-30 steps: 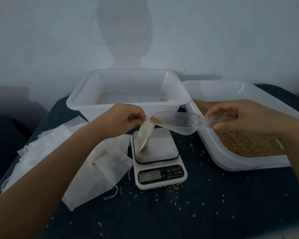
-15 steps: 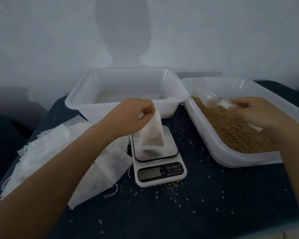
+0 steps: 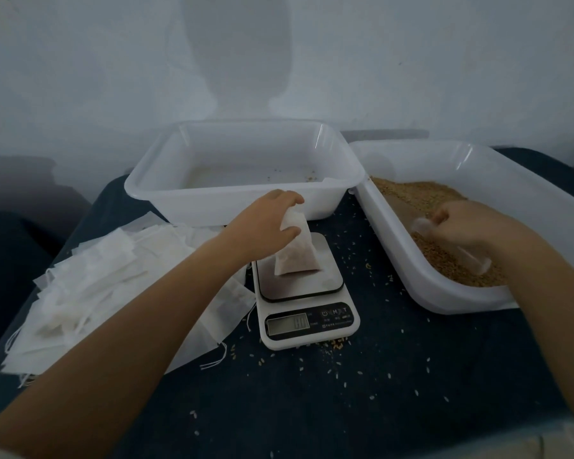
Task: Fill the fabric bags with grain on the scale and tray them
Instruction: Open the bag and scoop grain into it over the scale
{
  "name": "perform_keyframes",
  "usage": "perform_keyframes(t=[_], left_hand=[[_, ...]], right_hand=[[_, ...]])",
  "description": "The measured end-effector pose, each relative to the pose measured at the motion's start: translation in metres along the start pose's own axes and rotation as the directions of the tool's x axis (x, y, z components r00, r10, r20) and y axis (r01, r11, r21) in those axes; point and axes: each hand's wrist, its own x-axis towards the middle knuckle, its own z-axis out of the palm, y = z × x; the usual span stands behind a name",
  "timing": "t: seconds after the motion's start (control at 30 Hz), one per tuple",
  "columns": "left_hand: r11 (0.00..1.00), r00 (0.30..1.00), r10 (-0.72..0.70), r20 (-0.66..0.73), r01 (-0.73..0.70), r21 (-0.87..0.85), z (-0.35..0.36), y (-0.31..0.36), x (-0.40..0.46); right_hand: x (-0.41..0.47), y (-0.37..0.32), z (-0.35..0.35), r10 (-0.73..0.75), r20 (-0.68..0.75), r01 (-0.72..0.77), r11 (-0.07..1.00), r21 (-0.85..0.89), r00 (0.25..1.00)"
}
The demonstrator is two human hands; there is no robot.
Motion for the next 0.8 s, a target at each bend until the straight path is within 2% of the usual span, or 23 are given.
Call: perform_keyframes(t=[0.13,0.2,0.3,0.4,0.47,0.57,0.67,0.8], left_hand=[[1.0,0.999,-0.018,-0.045,0.018,-0.013,0.001,-0.006,-0.006],[0.999,0.998,-0.03,-0.06,0.029,-0.019,0.0,-0.008,-0.01],[0.999,0.994,-0.043,-0.103,0.04,-0.035,-0.001,-0.012,-0.018],[0.998,0.986,-0.049,-0.158,0.041,-0.057,-0.002,-0.014,-0.026],[0.995,0.976,-0.055,-0.21,0.036,-0.093,-0.003,-0.014,-0.033],[0.988,0.947,-0.093,-0.307,0.049,-0.148,0.0,-0.016,-0.049],[0.985,0.933,-0.132,-0.336,0.085,-0.15,0.009,-0.021,-0.067],[0.978,0.939,-0.184,-0.291,0.147,-0.145,0.018,-0.029,-0.082]], right_hand=[[-0.001,-0.003,-0.001,-0.013,0.055,0.014,1.0,-0.008,0.998],[-0.004,-0.006,-0.004,-0.017,0.035,0.016,1.0,0.02,0.999],[-0.009,-0.011,-0.01,-0.024,-0.134,0.042,0.991,0.127,0.991],[-0.026,-0.03,-0.013,-0.107,-0.345,0.218,0.928,0.303,0.933],[-0.043,-0.051,-0.009,-0.179,-0.405,0.349,0.849,0.397,0.897],[-0.062,-0.085,0.002,-0.318,-0.372,0.47,0.758,0.453,0.872],[-0.06,-0.109,0.02,-0.447,-0.257,0.513,0.782,0.354,0.857],[-0.041,-0.123,0.046,-0.453,-0.143,0.47,0.783,0.408,0.88]])
